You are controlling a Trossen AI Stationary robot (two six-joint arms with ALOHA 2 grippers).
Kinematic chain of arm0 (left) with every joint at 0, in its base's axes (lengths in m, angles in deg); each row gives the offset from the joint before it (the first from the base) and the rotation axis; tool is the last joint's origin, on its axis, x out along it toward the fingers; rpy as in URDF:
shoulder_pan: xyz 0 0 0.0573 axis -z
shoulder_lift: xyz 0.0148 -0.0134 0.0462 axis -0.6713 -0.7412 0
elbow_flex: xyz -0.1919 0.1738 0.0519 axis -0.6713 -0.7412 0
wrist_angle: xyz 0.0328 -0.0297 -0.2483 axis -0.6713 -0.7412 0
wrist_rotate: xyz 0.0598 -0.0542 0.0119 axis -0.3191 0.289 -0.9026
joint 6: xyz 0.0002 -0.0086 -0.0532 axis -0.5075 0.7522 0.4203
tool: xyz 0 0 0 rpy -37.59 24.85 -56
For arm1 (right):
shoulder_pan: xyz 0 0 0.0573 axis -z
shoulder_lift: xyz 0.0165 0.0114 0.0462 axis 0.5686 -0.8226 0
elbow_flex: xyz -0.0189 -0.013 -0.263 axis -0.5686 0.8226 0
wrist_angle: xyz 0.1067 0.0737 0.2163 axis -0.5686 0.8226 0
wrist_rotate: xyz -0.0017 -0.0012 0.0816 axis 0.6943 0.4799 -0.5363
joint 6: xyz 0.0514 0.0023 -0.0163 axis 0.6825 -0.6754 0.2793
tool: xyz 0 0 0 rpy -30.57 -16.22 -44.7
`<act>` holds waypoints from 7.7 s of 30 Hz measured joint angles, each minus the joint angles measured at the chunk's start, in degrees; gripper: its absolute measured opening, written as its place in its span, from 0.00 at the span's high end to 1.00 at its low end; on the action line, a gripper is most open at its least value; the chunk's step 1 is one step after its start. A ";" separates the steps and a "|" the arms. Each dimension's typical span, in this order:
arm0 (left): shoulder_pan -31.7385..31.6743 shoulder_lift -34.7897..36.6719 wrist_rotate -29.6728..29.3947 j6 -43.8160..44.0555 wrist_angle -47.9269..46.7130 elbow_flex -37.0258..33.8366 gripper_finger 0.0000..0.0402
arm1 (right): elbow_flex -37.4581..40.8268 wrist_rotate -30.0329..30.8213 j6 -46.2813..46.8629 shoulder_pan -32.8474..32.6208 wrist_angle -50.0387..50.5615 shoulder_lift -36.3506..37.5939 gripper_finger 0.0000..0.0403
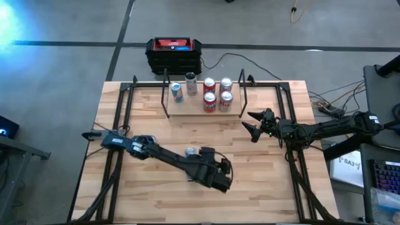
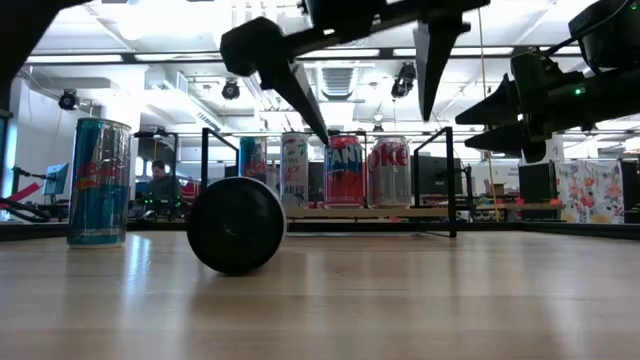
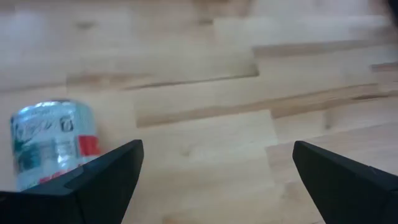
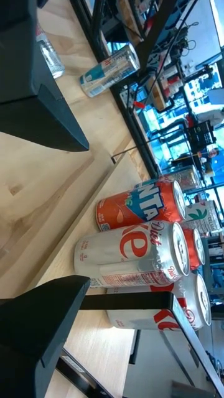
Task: Place canned beverage on shelf
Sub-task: Put the white and pink soda can on the shelf aligned with the other white and pink soda can
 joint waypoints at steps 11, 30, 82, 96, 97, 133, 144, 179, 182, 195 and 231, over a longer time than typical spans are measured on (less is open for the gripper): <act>9.42 0.55 -14.17 11.36 -11.24 -1.49 0.01 | 0.00 0.00 -0.01 0.01 0.01 0.00 0.19; 21.06 1.09 -11.98 30.35 -11.04 -12.05 0.01 | 0.01 0.00 0.00 0.02 0.01 -0.15 0.19; 17.16 -8.41 -19.96 17.88 0.94 -19.47 0.42 | 0.00 0.01 0.00 0.02 0.01 -0.15 0.19; 17.14 -8.40 -18.93 18.56 1.50 -17.73 0.96 | -0.01 0.02 0.01 0.02 0.00 -0.15 0.19; 17.14 -8.41 -18.82 18.56 1.52 -17.73 0.96 | -0.01 0.00 0.01 0.01 0.01 -0.15 0.19; 16.73 -8.37 -21.64 19.82 -11.39 0.17 0.04 | -0.01 0.00 0.01 0.01 0.02 -0.15 0.19; 16.38 -6.19 -50.54 -22.27 23.07 0.04 0.04 | 0.00 0.01 0.01 0.01 0.02 -0.15 0.19; 1.17 7.89 2.09 -105.03 63.40 -0.13 0.04 | 0.00 0.01 0.00 0.01 0.01 -0.15 0.19; 0.04 10.44 5.05 -110.91 66.58 -1.52 0.04 | 0.00 0.00 0.00 0.02 0.02 -0.15 0.19; -2.00 23.54 4.15 -114.85 67.10 -11.82 0.04 | 0.01 0.00 -0.01 0.00 0.02 -0.20 0.19; -4.72 73.40 5.88 -113.11 96.11 -97.88 0.04 | 0.00 0.00 -0.01 0.02 0.02 -0.22 0.19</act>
